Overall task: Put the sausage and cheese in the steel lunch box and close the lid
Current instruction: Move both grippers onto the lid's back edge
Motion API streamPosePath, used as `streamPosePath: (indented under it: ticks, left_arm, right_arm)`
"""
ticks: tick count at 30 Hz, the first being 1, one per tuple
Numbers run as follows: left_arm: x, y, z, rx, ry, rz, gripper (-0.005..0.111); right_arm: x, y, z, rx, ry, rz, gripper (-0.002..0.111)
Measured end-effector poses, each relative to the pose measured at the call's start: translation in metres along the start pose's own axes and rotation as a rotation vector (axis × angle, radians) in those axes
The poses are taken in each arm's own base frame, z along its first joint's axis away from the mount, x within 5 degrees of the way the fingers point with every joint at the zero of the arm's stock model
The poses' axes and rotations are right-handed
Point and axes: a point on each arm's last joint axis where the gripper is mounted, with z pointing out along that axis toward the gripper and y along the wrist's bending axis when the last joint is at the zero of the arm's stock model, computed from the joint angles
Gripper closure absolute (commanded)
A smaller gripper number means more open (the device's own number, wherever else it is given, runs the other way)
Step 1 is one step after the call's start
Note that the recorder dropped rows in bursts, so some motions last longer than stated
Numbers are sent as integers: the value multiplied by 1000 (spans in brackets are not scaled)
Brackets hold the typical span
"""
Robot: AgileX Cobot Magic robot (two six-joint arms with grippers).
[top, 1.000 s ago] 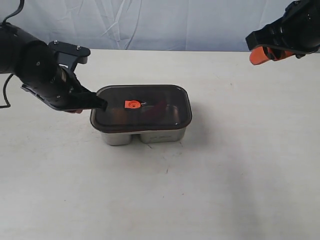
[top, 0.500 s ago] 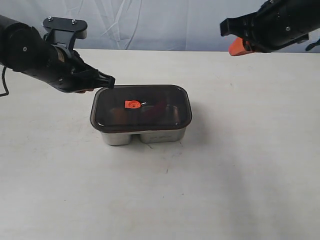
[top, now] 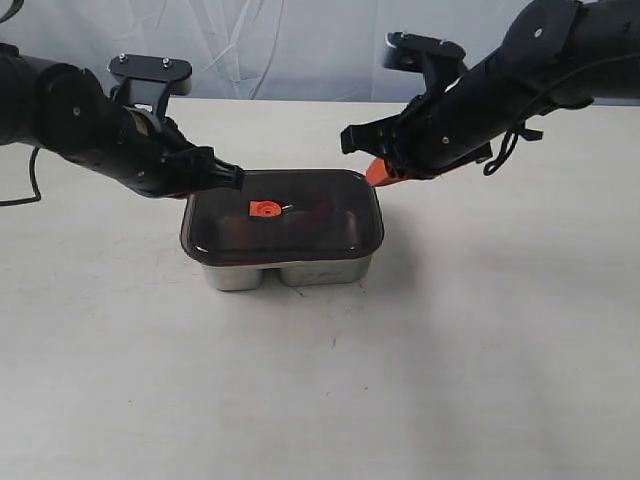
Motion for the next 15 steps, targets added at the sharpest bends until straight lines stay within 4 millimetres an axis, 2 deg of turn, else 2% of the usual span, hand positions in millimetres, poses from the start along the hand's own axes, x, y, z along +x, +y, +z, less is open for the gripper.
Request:
streamPosePath:
  ticks: [5, 11, 15]
  left_arm:
    - [5, 1, 12, -1, 24, 4, 107]
    - [3, 1, 14, 3, 4, -7, 107]
    - [2, 1, 14, 3, -7, -7, 107]
  right_arm:
    - [4, 5, 7, -8, 21, -13, 108]
    - [5, 5, 11, -8, 33, -19, 108]
    - [11, 0, 25, -5, 80, -13, 108]
